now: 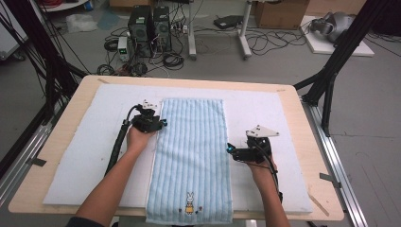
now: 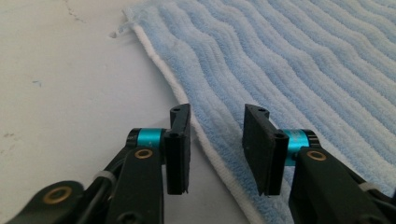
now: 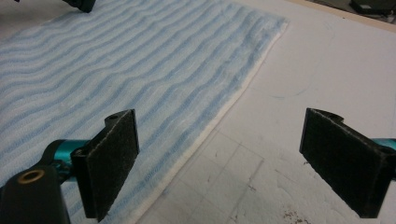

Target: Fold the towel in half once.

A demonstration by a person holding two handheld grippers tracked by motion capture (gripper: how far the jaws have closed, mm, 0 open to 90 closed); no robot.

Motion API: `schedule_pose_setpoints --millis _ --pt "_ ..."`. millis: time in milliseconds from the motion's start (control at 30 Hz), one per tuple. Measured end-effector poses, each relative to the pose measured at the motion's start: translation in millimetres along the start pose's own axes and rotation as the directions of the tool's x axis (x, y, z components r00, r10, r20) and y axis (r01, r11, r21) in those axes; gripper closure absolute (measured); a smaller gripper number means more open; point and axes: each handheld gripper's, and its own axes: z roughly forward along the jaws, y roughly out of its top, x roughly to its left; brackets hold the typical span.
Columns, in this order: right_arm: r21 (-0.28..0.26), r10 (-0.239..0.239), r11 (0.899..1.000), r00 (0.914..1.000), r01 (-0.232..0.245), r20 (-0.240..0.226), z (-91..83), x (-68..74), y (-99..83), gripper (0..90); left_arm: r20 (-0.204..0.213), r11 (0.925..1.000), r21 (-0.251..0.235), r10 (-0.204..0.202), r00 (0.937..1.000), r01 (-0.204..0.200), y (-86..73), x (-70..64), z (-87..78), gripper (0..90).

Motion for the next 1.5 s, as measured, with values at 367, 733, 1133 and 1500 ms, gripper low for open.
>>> schedule_pose_setpoints --millis 367,733,1133,1500 --pt "0.011 0.011 1.0 0.9999 -0.011 0.003 3.5 0.7 1.1 11.1 0.039 0.9999 -0.015 0.0 0.9993 0.0 -0.2 -1.5 -0.2 87.2" --pt "0.024 0.023 0.999 0.9991 -0.022 -0.035 21.3 -1.0 19.3 11.1 0.098 0.9932 -0.078 -0.079 0.9921 0.087 -1.4 5.4 -7.3 87.5" --pt "0.16 0.099 0.983 0.9946 -0.092 -0.033 77.7 -19.3 46.2 20.5 0.117 0.9916 -0.09 -0.082 0.9897 0.093 0.7 5.9 -12.9 87.5" --pt "0.251 0.106 0.961 0.9922 -0.119 0.065 113.3 -21.1 54.1 44.2 0.127 0.9905 -0.087 -0.095 0.9873 0.107 0.6 6.8 -13.9 87.6"
